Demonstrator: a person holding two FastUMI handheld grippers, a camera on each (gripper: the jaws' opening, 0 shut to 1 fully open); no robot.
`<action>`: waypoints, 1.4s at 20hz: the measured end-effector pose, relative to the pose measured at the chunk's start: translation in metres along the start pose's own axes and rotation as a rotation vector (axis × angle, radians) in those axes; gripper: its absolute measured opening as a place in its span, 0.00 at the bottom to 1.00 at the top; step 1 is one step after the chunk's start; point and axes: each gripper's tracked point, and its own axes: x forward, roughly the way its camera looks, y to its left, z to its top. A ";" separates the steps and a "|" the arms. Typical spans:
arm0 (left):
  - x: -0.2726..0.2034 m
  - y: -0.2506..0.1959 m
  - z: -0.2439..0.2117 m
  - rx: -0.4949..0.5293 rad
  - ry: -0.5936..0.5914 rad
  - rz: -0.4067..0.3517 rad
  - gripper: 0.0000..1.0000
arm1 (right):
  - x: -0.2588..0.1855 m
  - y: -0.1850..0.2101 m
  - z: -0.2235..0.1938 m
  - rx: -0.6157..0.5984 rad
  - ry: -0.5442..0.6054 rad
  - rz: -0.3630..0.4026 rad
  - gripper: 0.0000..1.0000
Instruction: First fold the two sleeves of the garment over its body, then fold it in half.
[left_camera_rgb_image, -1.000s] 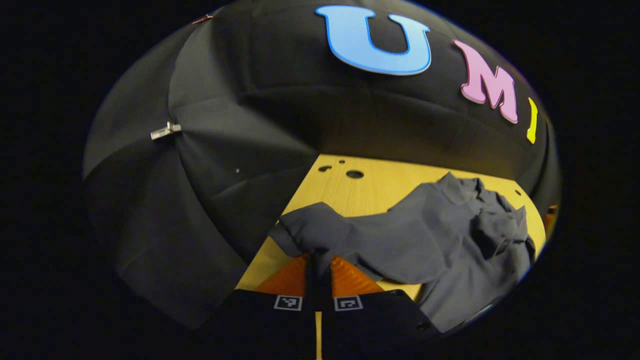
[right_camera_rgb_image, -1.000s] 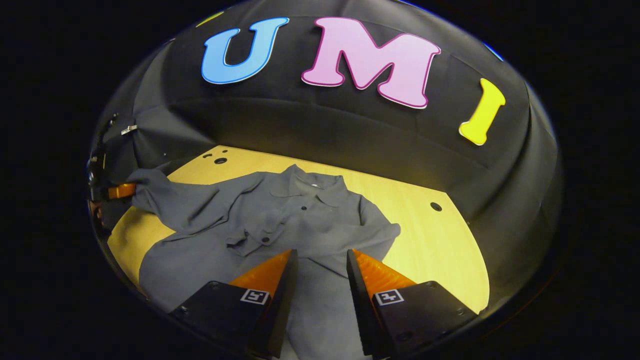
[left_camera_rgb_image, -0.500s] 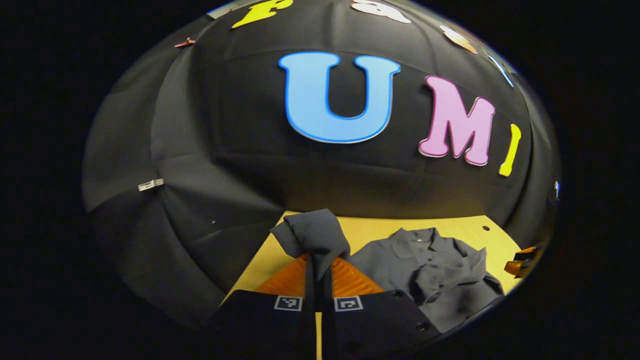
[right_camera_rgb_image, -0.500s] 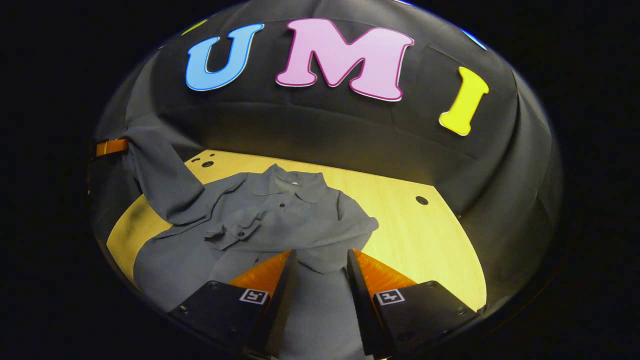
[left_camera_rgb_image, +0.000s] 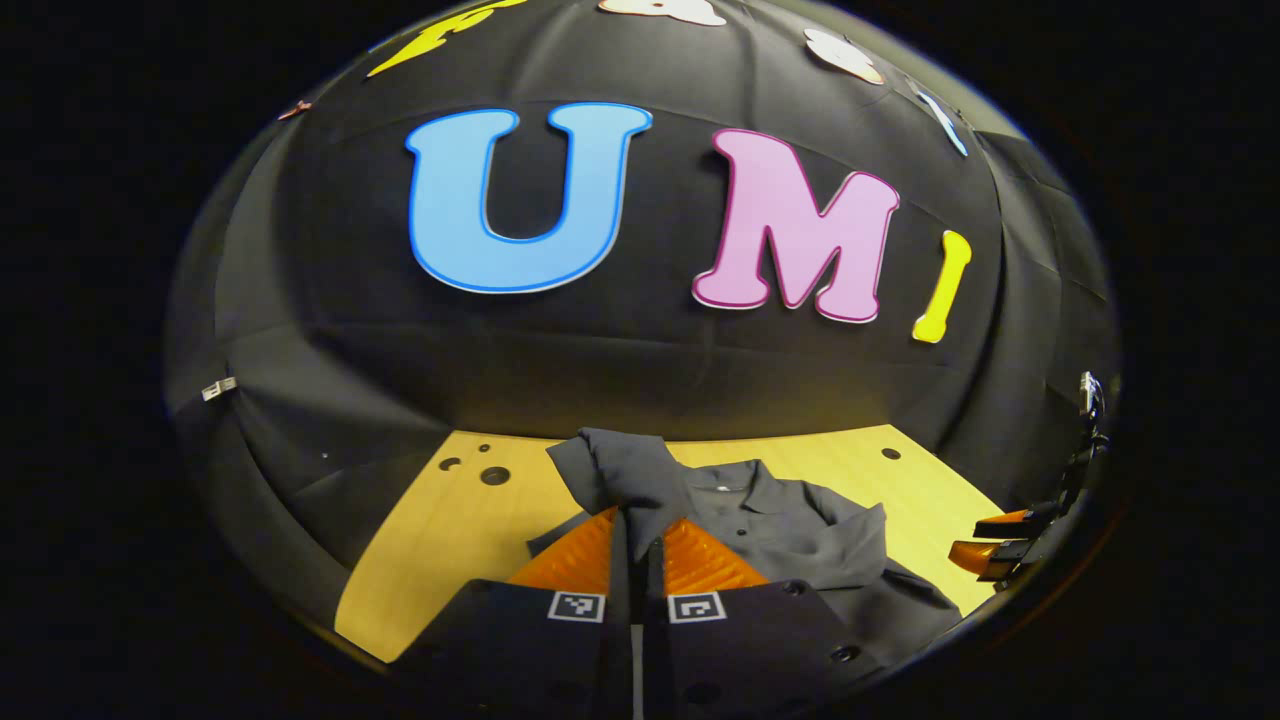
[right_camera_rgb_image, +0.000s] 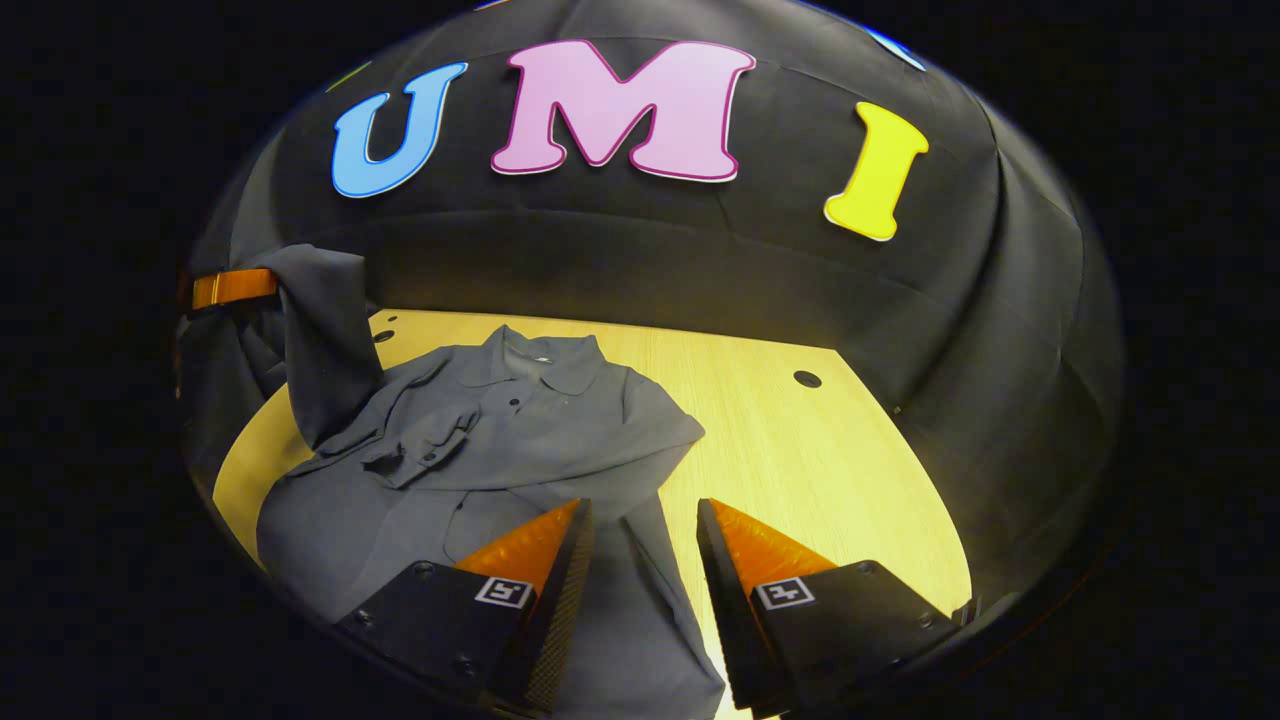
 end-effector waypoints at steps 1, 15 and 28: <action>0.005 -0.012 -0.001 0.000 0.005 -0.011 0.09 | 0.000 -0.003 -0.002 0.006 0.003 0.005 0.67; 0.074 -0.133 -0.094 0.061 0.179 -0.106 0.09 | 0.020 -0.069 -0.042 0.033 0.070 -0.008 0.76; 0.129 -0.205 -0.194 0.174 0.326 -0.151 0.13 | 0.055 -0.104 -0.067 0.064 0.128 0.003 0.77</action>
